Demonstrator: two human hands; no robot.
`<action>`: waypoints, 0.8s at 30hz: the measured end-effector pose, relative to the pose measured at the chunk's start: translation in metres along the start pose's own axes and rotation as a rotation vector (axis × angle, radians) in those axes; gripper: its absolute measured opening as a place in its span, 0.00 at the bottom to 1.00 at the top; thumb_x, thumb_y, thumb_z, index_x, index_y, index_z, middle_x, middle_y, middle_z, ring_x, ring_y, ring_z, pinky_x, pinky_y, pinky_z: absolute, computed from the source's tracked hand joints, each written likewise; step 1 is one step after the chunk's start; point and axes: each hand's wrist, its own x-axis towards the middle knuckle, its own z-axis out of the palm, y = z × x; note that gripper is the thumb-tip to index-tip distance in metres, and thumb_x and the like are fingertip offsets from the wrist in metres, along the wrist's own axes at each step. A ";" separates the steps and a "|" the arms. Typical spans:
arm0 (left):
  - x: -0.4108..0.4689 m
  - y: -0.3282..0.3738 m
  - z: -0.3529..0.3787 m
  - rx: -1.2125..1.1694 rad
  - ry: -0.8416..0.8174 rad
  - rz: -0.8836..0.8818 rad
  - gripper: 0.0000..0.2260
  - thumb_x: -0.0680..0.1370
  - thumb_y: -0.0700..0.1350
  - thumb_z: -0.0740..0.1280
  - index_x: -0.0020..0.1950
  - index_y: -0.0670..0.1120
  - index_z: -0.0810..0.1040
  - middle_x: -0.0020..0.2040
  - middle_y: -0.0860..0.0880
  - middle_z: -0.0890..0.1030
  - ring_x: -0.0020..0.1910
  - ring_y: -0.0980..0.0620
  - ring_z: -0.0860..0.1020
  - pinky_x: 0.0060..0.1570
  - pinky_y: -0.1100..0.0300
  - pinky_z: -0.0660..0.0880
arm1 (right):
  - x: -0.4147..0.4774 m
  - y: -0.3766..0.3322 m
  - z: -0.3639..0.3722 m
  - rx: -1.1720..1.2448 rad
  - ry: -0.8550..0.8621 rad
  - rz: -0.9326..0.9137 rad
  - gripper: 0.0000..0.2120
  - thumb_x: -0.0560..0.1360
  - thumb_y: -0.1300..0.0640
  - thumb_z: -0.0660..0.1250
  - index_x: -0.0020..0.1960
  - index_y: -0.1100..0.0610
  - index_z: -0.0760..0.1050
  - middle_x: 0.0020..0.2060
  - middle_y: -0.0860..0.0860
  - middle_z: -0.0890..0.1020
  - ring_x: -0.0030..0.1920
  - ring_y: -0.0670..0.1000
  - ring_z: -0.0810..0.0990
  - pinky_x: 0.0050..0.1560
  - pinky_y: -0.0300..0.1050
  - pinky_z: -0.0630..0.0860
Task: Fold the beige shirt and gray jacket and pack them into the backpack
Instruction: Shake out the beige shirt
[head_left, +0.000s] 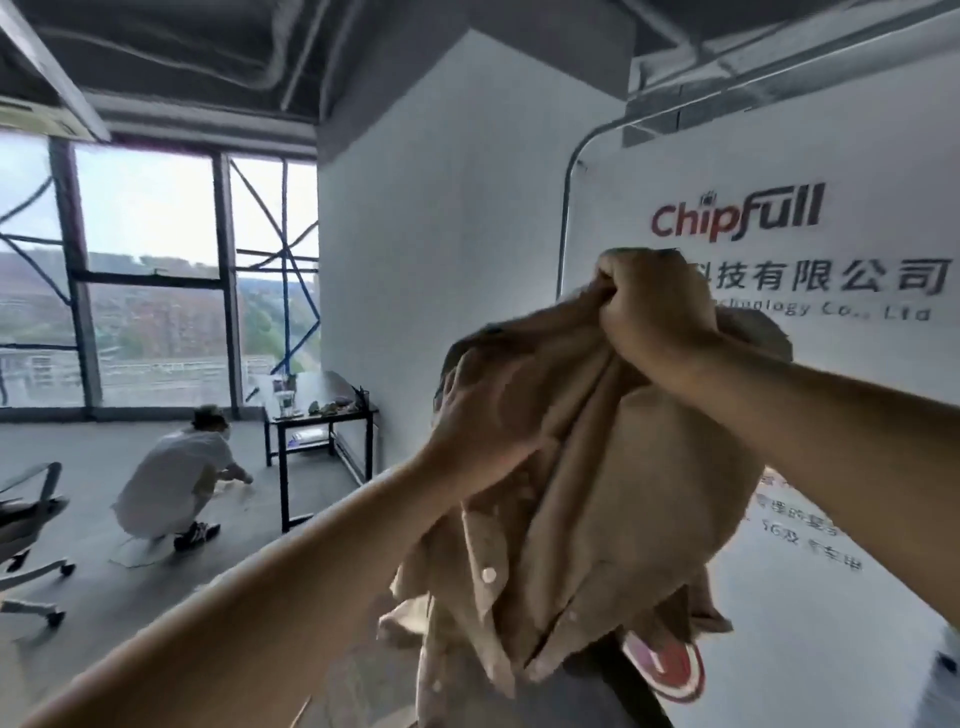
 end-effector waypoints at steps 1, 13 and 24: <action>-0.003 -0.006 -0.009 0.289 0.009 0.126 0.37 0.61 0.53 0.75 0.70 0.53 0.70 0.70 0.44 0.66 0.70 0.45 0.64 0.70 0.51 0.62 | 0.013 -0.006 -0.015 0.016 0.066 -0.010 0.09 0.71 0.65 0.60 0.45 0.59 0.77 0.43 0.59 0.82 0.46 0.61 0.78 0.39 0.44 0.65; -0.012 -0.037 -0.143 0.124 0.277 -0.456 0.07 0.72 0.37 0.66 0.48 0.39 0.82 0.46 0.37 0.83 0.43 0.42 0.81 0.39 0.53 0.75 | 0.073 -0.028 -0.122 0.255 0.456 0.042 0.15 0.68 0.69 0.55 0.43 0.57 0.79 0.38 0.57 0.80 0.44 0.59 0.79 0.41 0.40 0.67; -0.010 0.033 -0.277 -0.474 0.566 -0.590 0.15 0.76 0.34 0.56 0.36 0.47 0.78 0.33 0.46 0.78 0.34 0.47 0.75 0.33 0.61 0.71 | 0.005 -0.096 0.002 0.306 -0.395 0.108 0.09 0.70 0.65 0.63 0.47 0.59 0.80 0.49 0.59 0.83 0.52 0.60 0.80 0.48 0.44 0.74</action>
